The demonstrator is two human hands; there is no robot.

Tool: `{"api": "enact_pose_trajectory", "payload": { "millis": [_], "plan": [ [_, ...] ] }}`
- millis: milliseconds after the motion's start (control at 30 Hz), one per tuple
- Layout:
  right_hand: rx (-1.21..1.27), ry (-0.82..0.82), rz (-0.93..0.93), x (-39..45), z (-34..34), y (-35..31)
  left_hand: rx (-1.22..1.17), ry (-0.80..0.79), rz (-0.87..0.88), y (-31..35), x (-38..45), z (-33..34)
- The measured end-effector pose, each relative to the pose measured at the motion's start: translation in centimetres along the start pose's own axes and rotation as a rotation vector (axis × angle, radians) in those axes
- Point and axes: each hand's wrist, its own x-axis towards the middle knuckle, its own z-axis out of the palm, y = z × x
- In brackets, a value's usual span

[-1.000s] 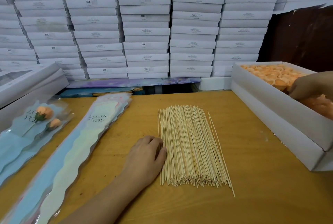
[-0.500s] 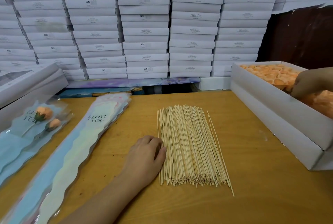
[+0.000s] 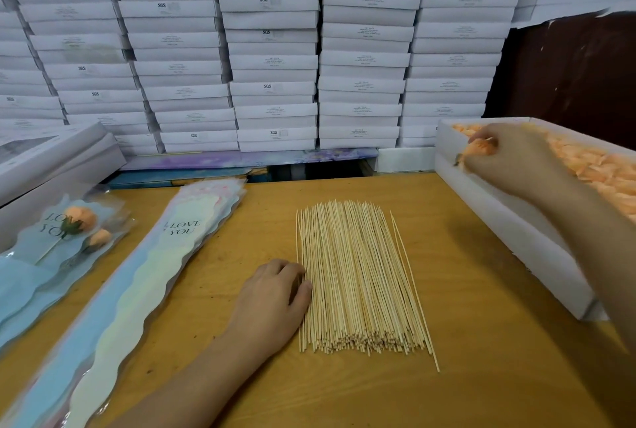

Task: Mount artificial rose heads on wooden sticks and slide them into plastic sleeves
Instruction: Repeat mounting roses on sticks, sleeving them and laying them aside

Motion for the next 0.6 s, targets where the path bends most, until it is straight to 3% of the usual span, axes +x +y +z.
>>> {"api": "enact_pose_trajectory", "payload": {
  "millis": [200,333,600],
  "plan": [
    [0.397,-0.323,-0.037,-5.9,6.7,-4.1,-0.029,-0.002,-0.017,0.1,0.0,-0.1],
    [0.499,-0.537,-0.044,-9.2,10.5,-6.7,-0.092,0.042,-0.041,0.1,0.0,-0.3],
    [0.580,-0.518,-0.086,-12.6,13.3,-9.5,-0.229,0.087,0.046,0.7,-0.1,-0.9]
  ]
}}
